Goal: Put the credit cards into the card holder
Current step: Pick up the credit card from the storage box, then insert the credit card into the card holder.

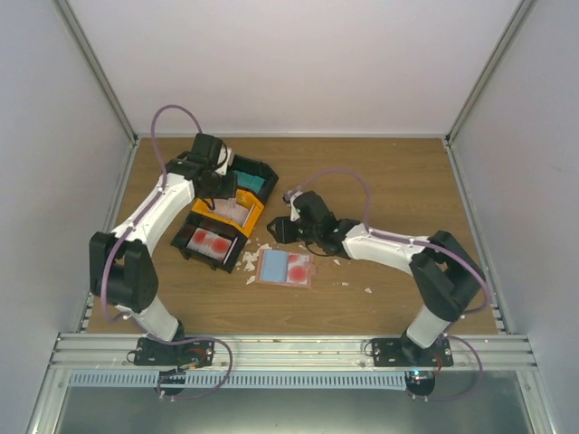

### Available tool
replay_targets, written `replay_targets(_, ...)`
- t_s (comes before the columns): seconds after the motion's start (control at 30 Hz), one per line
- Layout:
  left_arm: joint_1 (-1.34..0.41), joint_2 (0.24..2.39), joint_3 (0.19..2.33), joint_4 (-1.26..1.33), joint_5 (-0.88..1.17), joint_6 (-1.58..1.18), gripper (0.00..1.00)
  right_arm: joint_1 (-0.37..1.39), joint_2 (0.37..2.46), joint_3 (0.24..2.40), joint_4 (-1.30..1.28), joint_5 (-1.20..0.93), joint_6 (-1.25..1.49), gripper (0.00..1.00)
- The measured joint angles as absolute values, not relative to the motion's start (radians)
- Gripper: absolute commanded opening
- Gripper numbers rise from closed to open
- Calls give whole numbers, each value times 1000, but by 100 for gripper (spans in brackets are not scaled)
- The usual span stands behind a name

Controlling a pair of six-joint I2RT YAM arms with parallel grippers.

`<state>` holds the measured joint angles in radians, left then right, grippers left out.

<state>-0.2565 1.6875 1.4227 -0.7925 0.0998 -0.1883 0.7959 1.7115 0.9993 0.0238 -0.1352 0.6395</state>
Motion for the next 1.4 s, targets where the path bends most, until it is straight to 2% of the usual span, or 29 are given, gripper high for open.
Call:
replay_targets(0.17,-257,1523,1388,-760,107,-203,0,783,1560,978,19,-148,627,53)
replay_targets(0.23,-257,1458,1376,-747,170,-212,0,768,1490,962,14,-179,610,58)
replay_targets(0.37,-260,1329,1322,-683,398,-267,0,719,1310,947,-30,-269,580,69)
replay_targets(0.5,-280,1248,1230,-575,648,-370,0,677,1146,944,-41,-332,597,71)
replay_targets(0.67,-377,1198,1123,-410,889,-517,0,674,1045,934,-38,-405,658,56)
replay_targets(0.83,-436,1148,1097,-303,998,-601,0,673,1037,928,-82,-403,706,44)
replay_targets(1.17,-439,1109,1023,-196,1055,-685,0,673,971,804,44,-580,809,20)
replay_targets(1.3,-439,1111,1022,-167,1064,-701,0,673,963,780,101,-635,845,14)
replay_targets(1.4,-443,1113,1019,-146,1077,-711,1,673,963,778,133,-662,861,4)
